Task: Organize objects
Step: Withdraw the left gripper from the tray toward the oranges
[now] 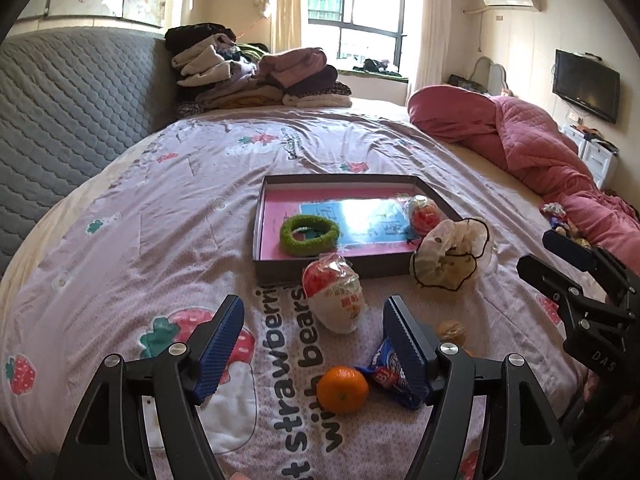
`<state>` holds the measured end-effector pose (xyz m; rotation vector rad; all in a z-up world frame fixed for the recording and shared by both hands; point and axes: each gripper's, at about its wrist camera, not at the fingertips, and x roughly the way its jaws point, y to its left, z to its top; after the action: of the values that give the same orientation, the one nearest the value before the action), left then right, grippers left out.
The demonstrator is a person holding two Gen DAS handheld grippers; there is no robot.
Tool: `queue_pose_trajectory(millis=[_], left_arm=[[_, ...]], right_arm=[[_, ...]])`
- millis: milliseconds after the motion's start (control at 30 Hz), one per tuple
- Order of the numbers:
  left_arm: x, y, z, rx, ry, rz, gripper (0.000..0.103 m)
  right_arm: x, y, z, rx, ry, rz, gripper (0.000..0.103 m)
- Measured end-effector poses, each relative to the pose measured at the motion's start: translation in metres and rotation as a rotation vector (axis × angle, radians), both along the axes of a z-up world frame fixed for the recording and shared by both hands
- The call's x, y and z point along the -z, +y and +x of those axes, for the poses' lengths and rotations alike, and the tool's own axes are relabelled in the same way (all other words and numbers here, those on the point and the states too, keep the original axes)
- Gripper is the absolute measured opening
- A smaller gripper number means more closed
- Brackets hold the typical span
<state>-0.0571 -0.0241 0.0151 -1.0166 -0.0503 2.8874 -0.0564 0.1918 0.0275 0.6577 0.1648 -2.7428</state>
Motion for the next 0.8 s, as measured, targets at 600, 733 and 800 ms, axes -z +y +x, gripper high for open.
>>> queue_pose_trajectory(millis=[600, 733, 800], left_arm=[[0.026, 0.003, 0.008, 0.032, -0.098, -0.017, 0.074], [0.032, 0.007, 0.010, 0.043, -0.118, -0.037, 0.074], [0.036, 0.009, 0.011, 0.050, -0.129, -0.046, 0.074]], right_arm=[[0.015, -0.008, 0.015, -0.032, -0.054, 0.017, 0.060], [0.023, -0.012, 0.019, -0.042, -0.084, 0.028, 0.060], [0.027, -0.015, 0.022, -0.051, -0.098, 0.036, 0.060]])
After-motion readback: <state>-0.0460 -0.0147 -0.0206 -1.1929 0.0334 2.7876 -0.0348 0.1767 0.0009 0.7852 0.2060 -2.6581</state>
